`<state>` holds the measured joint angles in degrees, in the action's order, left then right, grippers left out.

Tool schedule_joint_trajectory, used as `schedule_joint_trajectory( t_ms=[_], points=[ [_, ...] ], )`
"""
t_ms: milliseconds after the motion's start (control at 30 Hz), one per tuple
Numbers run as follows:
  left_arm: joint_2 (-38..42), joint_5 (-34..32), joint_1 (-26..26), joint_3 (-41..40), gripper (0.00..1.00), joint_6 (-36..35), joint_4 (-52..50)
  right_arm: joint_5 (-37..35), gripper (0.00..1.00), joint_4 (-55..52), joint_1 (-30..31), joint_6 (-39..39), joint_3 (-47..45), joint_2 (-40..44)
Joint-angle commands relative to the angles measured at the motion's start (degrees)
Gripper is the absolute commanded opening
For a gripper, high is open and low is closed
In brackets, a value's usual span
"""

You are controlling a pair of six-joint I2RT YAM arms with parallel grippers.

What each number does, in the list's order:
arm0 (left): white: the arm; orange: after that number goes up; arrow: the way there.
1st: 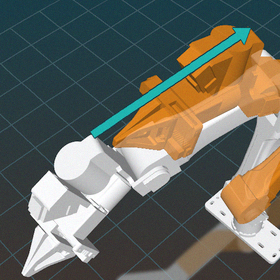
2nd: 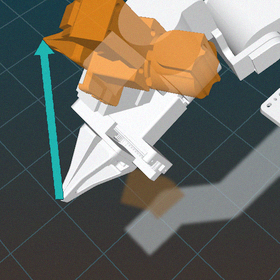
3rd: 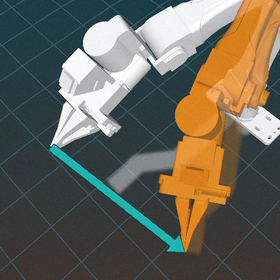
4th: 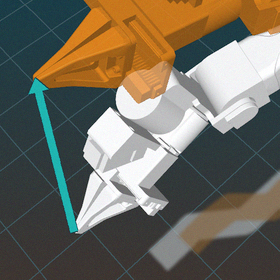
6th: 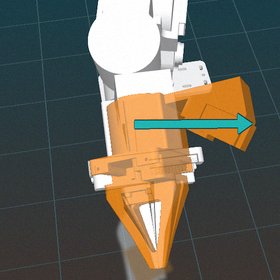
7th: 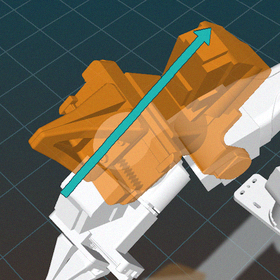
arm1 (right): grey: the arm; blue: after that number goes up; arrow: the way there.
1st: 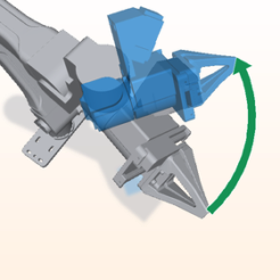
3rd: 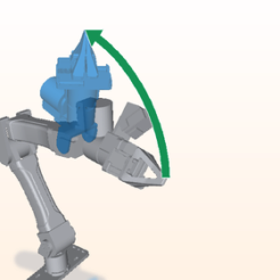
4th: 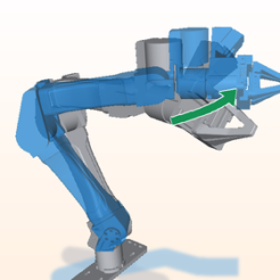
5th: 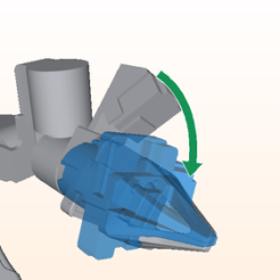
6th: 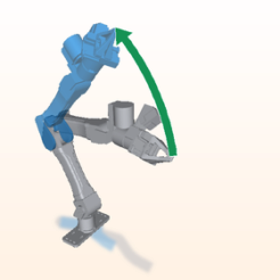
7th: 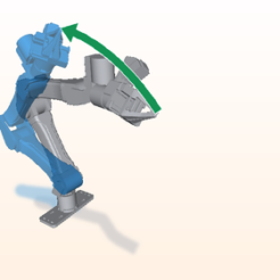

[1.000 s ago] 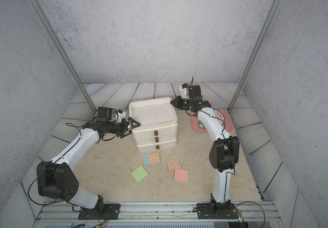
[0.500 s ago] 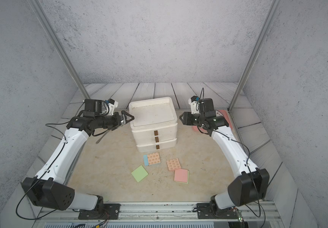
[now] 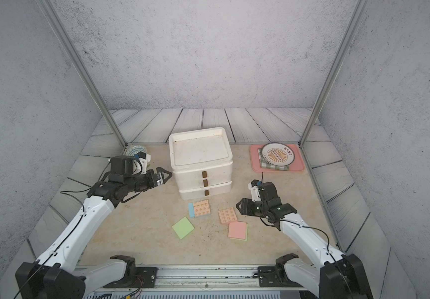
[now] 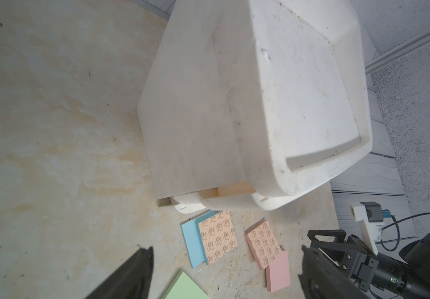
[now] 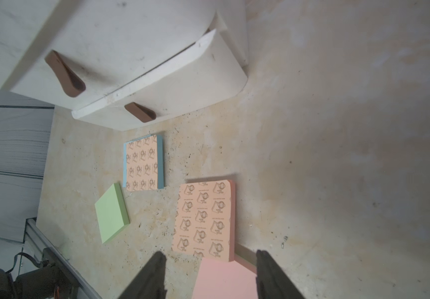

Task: Please put the sticky notes in the drawer by color
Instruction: Open the drawer in the storage box.

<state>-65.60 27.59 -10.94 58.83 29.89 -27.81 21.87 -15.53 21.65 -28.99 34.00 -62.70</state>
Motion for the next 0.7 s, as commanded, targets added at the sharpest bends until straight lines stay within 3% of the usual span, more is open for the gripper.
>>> schedule_joint_trajectory(
  t_ms=[0,100,167,300,367,467,667],
  points=[
    [3.0,0.0,-0.9,-3.8,0.91,0.5,4.5,-1.6,0.59,12.3,3.1,-3.4,0.0,-4.8],
    [4.6,-0.9,-1.8,-12.1,0.90,2.2,10.5,-2.8,0.53,24.0,5.4,-8.5,-0.5,-12.2],
    [4.3,-0.6,-1.9,-15.1,0.90,3.5,12.2,-3.4,0.43,29.7,7.5,-10.9,1.4,-17.9],
    [3.5,-0.9,-2.2,-15.5,0.90,3.3,11.7,-6.7,0.45,37.9,13.7,-12.6,6.4,-26.2],
    [3.3,-2.0,-2.2,-15.3,0.90,2.8,11.7,-7.4,0.51,40.6,16.7,-11.0,9.8,-30.7],
    [1.6,-1.9,-2.2,-14.7,0.90,2.5,11.2,-11.2,0.51,42.2,20.1,-8.6,13.4,-35.0],
    [0.3,-1.3,-2.2,-14.2,0.89,2.0,10.2,-20.9,0.50,44.2,22.0,-7.5,11.3,-37.9]
  ],
)
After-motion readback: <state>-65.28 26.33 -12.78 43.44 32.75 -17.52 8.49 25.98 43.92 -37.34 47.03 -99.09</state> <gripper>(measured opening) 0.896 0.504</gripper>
